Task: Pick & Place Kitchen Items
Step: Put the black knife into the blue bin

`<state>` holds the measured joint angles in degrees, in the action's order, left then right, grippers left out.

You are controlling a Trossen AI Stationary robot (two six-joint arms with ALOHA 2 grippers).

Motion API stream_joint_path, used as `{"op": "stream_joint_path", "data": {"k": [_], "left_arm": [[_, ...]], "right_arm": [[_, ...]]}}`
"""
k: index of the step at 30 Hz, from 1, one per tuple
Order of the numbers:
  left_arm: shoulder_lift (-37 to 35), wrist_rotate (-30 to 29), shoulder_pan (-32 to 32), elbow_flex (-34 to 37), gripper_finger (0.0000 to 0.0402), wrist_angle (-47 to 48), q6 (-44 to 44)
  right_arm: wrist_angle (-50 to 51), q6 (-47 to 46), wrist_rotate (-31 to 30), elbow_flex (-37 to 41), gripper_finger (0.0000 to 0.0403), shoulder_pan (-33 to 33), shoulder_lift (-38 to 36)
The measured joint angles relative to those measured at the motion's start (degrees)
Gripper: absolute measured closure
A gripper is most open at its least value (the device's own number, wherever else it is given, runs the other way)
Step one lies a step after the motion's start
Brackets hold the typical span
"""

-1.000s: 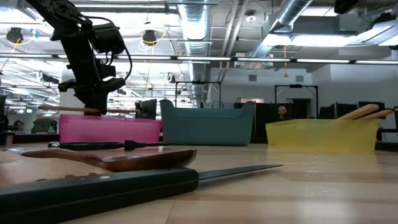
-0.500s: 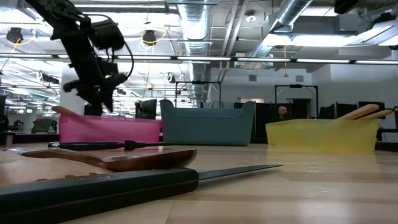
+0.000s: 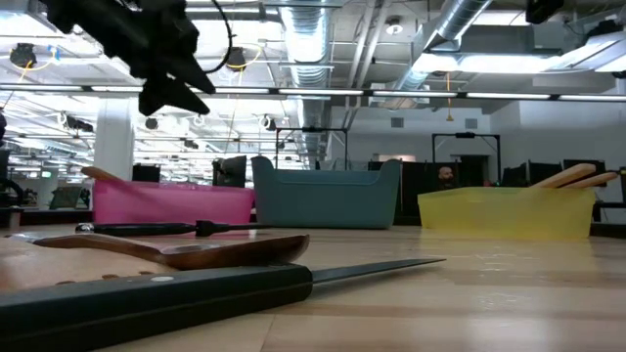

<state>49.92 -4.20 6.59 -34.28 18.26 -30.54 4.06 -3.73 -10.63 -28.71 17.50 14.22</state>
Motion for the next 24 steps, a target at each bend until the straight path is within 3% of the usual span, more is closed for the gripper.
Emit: {"op": "stream_joint_path", "data": {"k": [6,11,17,24], "left_arm": [[3.47,-8.81,-14.34,0.0,0.0234,-1.12,0.46],[8.34,-18.24,-22.12,0.0,0.0234,-1.77,-0.66],[17.27,-22.82,-26.48,0.0,0.0234,-3.4,-2.73],[27.72,-27.21,-26.77,0.0,0.0234,-4.34,-2.73]], "right_arm": [[1.23,-1.63,0.0,0.0,0.0277,0.0,0.0],[1.28,-1.96,0.0,0.0,0.0277,0.0,0.0],[1.31,-2.38,0.02,0.0,0.0277,0.0,0.0],[1.54,-2.38,0.0,0.0,0.0277,0.0,0.0]]}}
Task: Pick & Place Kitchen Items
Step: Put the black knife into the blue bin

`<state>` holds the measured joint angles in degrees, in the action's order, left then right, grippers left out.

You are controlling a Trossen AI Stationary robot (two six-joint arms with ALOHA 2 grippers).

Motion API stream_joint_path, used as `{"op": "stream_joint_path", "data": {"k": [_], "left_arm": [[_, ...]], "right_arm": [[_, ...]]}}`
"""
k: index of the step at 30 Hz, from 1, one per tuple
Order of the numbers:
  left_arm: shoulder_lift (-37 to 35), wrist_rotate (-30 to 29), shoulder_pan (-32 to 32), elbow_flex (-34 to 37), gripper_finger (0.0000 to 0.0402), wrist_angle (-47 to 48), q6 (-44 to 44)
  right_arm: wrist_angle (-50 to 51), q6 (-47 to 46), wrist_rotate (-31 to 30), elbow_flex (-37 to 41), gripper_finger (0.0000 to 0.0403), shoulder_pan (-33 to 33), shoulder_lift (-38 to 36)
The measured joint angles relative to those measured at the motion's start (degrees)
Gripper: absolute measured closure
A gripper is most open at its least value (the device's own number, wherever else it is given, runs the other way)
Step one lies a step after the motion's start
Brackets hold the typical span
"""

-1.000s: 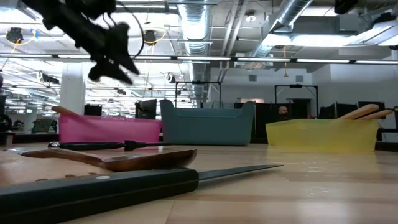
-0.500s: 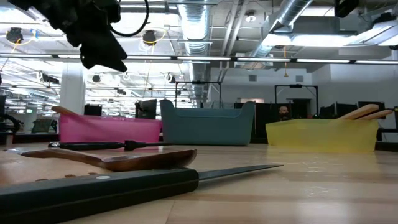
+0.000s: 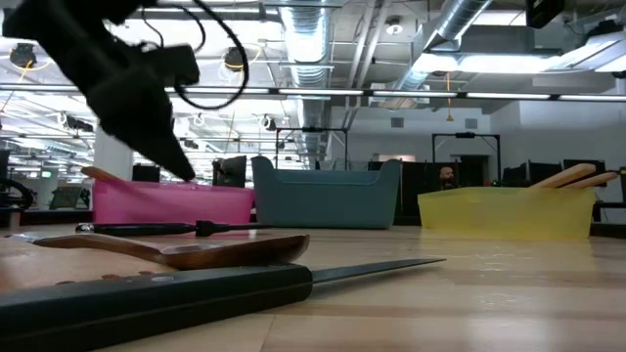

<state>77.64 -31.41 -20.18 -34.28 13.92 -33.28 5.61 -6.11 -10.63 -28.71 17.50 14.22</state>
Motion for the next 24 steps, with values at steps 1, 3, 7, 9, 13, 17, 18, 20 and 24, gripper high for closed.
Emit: {"op": "stream_joint_path", "data": {"k": [1,3,7,9,13,17,18,20,24], "left_arm": [[1.28,-0.12,0.0,0.0,0.0234,-0.54,0.0],[3.58,-0.14,0.0,0.0,0.0234,-0.72,-0.04],[7.91,-0.23,0.0,0.0,0.0234,-1.0,-0.46],[9.89,-0.25,0.0,0.0,0.0234,-1.43,-1.48],[12.94,-0.64,0.0,-0.09,0.0234,-1.86,-3.58],[14.42,-1.16,-0.11,0.38,0.0244,-2.43,-5.35],[14.44,-1.11,-0.11,0.61,0.0253,-2.57,-5.38],[14.3,-0.66,-0.11,1.14,0.028,-2.96,-5.94],[13.07,-0.73,-0.09,2.64,0.0349,-3.19,-7.41]], "right_arm": [[0.09,0.0,0.02,0.0,0.0277,0.0,0.0],[0.36,0.0,0.0,0.0,0.0277,0.0,0.0],[1.11,0.0,0.01,0.0,0.0277,0.0,0.0],[1.57,-0.22,0.02,0.0,0.0277,0.0,0.0],[1.94,-1.51,0.02,0.0,0.0277,0.0,0.0],[1.92,-1.51,0.02,0.0,0.0277,0.0,0.0],[1.91,-1.51,0.02,0.0,0.0277,0.0,0.0],[1.92,-1.51,0.02,0.0,0.0277,0.0,0.0],[1.89,-1.53,0.02,0.0,0.0277,0.0,0.0]]}}
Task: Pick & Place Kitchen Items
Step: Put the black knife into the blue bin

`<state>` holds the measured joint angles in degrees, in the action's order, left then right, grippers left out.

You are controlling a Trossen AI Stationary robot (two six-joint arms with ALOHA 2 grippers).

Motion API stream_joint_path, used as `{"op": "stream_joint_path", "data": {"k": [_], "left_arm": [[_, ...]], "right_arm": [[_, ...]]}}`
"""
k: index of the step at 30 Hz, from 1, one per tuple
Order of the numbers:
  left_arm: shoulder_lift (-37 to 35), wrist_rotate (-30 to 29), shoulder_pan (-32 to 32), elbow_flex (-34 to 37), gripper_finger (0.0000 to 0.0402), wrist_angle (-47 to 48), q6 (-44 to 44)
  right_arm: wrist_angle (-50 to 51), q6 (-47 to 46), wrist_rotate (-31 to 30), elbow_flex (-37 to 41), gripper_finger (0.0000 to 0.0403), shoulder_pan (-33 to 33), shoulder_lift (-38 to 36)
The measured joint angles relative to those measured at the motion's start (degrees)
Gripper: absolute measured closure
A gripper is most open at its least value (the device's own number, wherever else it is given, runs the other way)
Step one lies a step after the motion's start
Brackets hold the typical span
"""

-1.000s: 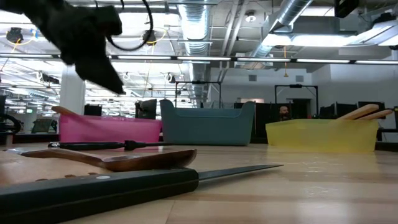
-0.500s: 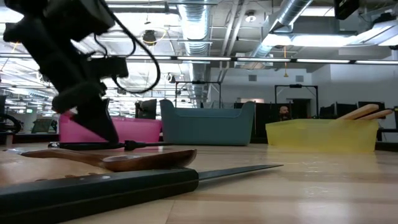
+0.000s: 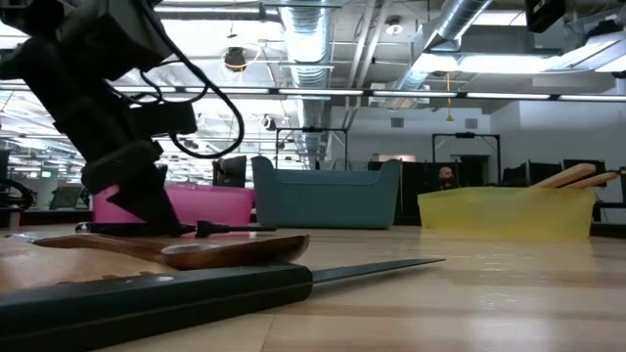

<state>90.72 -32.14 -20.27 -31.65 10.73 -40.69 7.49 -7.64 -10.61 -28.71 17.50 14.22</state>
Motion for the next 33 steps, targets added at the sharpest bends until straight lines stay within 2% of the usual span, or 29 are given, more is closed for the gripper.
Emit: {"op": "stream_joint_path", "data": {"k": [5,9,17,21,26,33], "left_arm": [[-2.35,-0.91,0.34,1.5,0.0357,0.7,-1.81],[-6.25,1.04,0.52,1.89,0.0357,0.93,-2.0],[-23.25,-0.68,0.46,1.76,0.0358,-3.14,-1.21],[-33.09,-0.44,0.44,1.76,0.0358,-8.58,2.86],[-43.98,6.24,0.42,1.67,0.0358,-21.03,11.93],[-52.96,21.78,0.42,1.61,0.0355,-39.78,21.09]], "right_arm": [[-0.18,0.02,0.0,0.0,0.0277,0.0,0.0],[-0.22,0.0,0.0,0.0,0.0277,0.0,0.0],[-0.25,0.0,0.0,0.0,0.0277,0.0,0.0],[-0.23,0.0,0.0,0.0,0.0277,0.0,0.0],[-0.22,0.0,0.0,0.0,0.0277,0.0,0.0],[-0.2,0.02,0.0,0.0,0.0277,0.0,0.0]]}}
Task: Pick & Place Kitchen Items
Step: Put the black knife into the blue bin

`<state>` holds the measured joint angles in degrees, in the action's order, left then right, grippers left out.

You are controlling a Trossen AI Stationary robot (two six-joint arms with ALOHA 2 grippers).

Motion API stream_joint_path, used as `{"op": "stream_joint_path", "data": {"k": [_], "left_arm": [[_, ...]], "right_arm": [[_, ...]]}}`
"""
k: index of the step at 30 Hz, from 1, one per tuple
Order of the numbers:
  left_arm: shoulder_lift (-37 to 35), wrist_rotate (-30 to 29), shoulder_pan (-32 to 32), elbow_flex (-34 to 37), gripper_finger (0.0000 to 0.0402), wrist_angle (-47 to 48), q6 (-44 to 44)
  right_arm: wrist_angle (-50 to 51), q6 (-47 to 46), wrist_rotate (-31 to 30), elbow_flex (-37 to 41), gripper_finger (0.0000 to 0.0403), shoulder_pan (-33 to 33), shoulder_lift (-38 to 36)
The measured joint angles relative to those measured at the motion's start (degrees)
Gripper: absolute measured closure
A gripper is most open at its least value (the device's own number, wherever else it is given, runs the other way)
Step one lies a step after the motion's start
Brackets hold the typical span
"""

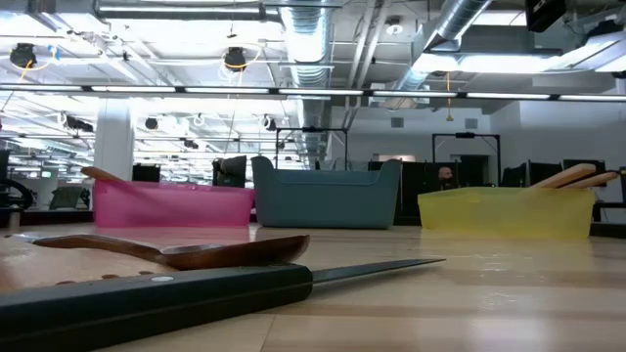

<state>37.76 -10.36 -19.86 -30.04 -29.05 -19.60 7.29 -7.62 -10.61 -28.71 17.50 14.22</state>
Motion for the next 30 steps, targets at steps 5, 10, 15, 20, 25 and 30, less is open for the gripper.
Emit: {"op": "stream_joint_path", "data": {"k": [5,10,15,20,25,30], "left_arm": [[-1.92,9.32,0.0,-0.04,0.0355,-7.3,4.17],[-1.56,13.44,0.0,-0.04,0.0354,-8.76,7.34],[-1.27,13.42,0.0,-0.04,0.0354,-8.88,7.72],[-1.24,11.39,0.0,-0.04,0.0354,-8.86,8.98],[0.93,-1.29,0.0,-0.07,0.0353,-6.39,15.26],[5.42,-19.85,0.0,-0.05,0.0353,-2.68,21.58]], "right_arm": [[0.0,0.0,0.0,0.0,0.0277,0.0,0.0],[0.0,-0.01,0.0,0.0,0.0277,0.0,0.0],[0.0,0.0,0.0,0.0,0.0277,0.0,0.0],[0.0,0.0,0.0,0.0,0.0277,0.0,0.0],[0.0,0.0,-0.01,0.0,0.0277,0.0,0.0],[0.02,-0.88,-0.02,0.0,0.0277,0.0,0.0]]}}
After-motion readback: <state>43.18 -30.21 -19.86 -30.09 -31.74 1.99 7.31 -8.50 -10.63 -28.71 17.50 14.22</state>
